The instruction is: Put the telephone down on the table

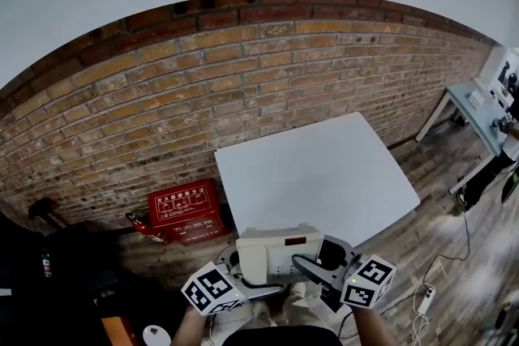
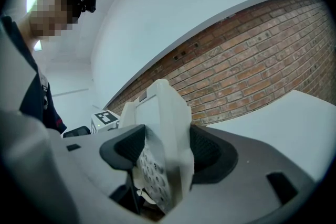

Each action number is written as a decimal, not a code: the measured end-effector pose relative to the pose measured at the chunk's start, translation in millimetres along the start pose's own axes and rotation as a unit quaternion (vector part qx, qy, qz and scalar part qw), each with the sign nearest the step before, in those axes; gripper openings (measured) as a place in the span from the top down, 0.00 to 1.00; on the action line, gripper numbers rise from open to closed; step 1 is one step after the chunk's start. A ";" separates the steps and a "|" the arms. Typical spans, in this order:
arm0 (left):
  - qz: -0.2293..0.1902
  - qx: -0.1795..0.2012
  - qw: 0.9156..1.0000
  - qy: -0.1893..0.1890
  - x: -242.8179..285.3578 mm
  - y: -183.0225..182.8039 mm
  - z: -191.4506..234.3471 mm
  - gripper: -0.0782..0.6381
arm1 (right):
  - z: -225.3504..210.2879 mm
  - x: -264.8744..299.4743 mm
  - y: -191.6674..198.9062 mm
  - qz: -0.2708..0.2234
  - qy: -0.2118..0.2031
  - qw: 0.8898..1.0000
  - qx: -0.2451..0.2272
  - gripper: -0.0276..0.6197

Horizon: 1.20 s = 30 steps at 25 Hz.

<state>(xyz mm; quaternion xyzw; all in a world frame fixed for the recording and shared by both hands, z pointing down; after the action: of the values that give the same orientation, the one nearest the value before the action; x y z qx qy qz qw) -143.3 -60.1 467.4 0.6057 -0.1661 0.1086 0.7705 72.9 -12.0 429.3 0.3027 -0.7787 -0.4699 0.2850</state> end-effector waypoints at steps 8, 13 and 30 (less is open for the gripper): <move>0.004 -0.027 0.999 -0.029 16.0 0.9 6.3 0.19 | -28.6 7.3 -2.3 0.016 -0.031 0.999 0.008 0.56; 0.003 -0.046 0.998 -0.045 28.8 2.5 10.2 0.19 | -48.3 11.5 -3.3 0.032 -0.049 0.998 0.013 0.56; 0.004 -0.099 0.992 -0.079 63.3 19.7 38.5 0.19 | -108.6 40.0 5.9 0.088 -0.097 0.991 0.036 0.56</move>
<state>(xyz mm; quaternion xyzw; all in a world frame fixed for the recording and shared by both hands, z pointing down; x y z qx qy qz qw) -97.0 -94.8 517.8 0.5325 -0.2384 0.0466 0.8108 124.6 -100.0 484.0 0.1960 -0.8429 -0.4413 0.2373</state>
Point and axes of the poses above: the fingertips, and each gripper's own axes: x forward along the fingers, z to its left, y out of its underside, the point moved 10 cm from there along -x, backward along the fingers
